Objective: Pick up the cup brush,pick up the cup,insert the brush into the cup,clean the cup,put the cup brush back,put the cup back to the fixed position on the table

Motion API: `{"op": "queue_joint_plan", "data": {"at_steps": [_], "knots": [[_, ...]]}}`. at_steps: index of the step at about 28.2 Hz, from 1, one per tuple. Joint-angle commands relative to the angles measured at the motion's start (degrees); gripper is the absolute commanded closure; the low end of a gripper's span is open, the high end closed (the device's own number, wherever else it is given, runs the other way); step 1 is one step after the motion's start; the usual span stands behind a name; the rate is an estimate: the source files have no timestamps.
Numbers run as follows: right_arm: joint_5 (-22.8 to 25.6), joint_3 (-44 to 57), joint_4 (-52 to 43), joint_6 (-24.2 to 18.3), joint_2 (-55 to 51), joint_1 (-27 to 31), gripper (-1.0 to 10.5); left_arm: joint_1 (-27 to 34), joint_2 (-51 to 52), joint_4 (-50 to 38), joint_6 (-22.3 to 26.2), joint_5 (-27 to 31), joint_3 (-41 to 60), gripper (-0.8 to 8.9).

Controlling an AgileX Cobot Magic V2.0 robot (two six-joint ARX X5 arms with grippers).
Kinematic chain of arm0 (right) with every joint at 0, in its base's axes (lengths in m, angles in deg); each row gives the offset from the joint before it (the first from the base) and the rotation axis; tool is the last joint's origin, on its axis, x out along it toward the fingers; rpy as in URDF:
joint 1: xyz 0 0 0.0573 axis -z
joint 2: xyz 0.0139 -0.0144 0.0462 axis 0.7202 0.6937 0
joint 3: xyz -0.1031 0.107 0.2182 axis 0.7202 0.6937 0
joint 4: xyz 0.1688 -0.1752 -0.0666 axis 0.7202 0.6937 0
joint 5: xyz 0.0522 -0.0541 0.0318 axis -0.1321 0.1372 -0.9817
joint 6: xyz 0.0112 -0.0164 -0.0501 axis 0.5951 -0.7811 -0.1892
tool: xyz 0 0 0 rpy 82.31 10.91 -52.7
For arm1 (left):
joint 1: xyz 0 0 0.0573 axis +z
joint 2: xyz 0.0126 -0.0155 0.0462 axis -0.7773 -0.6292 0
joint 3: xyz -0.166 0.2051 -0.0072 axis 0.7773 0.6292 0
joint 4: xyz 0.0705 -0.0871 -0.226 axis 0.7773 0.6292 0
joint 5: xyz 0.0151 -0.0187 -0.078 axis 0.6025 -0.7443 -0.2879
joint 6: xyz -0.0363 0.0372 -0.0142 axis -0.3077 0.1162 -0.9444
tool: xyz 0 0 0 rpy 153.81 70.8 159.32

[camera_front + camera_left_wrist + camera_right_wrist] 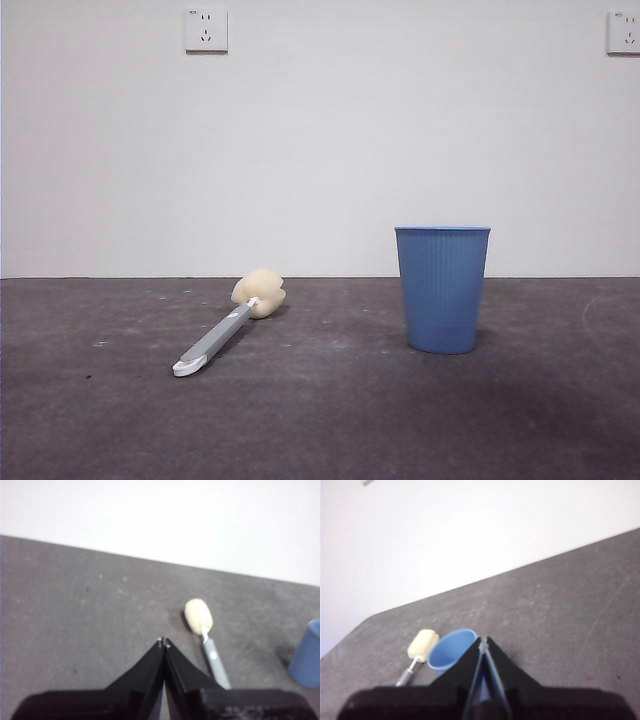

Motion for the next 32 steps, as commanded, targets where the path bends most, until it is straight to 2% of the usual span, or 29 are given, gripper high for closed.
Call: {"op": "queue_joint_plan", "data": {"at_steps": [1,3,7,12,17,22,25,26,27,28,29,30,32], "knots": [[-0.1,-5.3,4.7,0.2,3.3,0.0,9.6,0.1,-0.4,3.5,-0.4,-0.3,-4.4,8.20],[-1.1,-9.8,9.6,-2.1,6.4,0.0,9.6,0.1,-1.5,6.3,-0.4,-1.7,-7.8,8.20],[-6.7,-18.2,19.3,-7.9,13.2,-0.1,9.6,0.1,-5.0,12.3,1.0,-5.9,-13.7,8.20],[-13.7,-28.0,35.2,-17.4,22.3,-0.1,9.6,0.1,-11.9,20.4,5.7,-14.3,-19.8,8.20],[-15.2,-32.8,46.3,-24.1,27.9,-0.7,9.6,0.1,-19.2,28.7,11.0,-21.4,-24.6,8.21],[-15.2,-33.4,49.4,-24.8,29.3,-1.8,9.6,0.0,-24.6,35.3,16.2,-24.7,-28.4,8.21],[-15.1,-33.4,49.4,-24.5,29.4,-1.9,9.3,0.0,-26.7,36.5,16.5,-24.5,-29.3,8.01],[-15.1,-33.4,49.4,-24.5,29.4,-1.9,8.7,0.0,-27.3,36.7,16.0,-23.2,-29.3,7.02],[-15.1,-33.4,49.4,-24.4,29.4,-1.9,7.3,0.0,-27.5,36.9,15.0,-21.6,-29.3,5.58],[-15.0,-33.4,49.4,-23.4,29.4,-1.9,5.1,0.0,-27.7,36.9,14.5,-20.2,-29.3,3.87],[-15.0,-33.4,49.4,-22.7,29.4,-1.9,3.6,0.0,-27.9,36.9,14.5,-20.1,-29.3,3.08],[-15.0,-33.4,49.4,-22.6,29.4,-1.9,3.2,0.0,-28.1,36.8,14.5,-20.3,-29.3,3.08],[-15.0,-33.4,49.4,-22.6,29.4,-1.9,3.2,0.0,-29.1,36.1,13.2,-20.2,-29.3,3.09]]}}
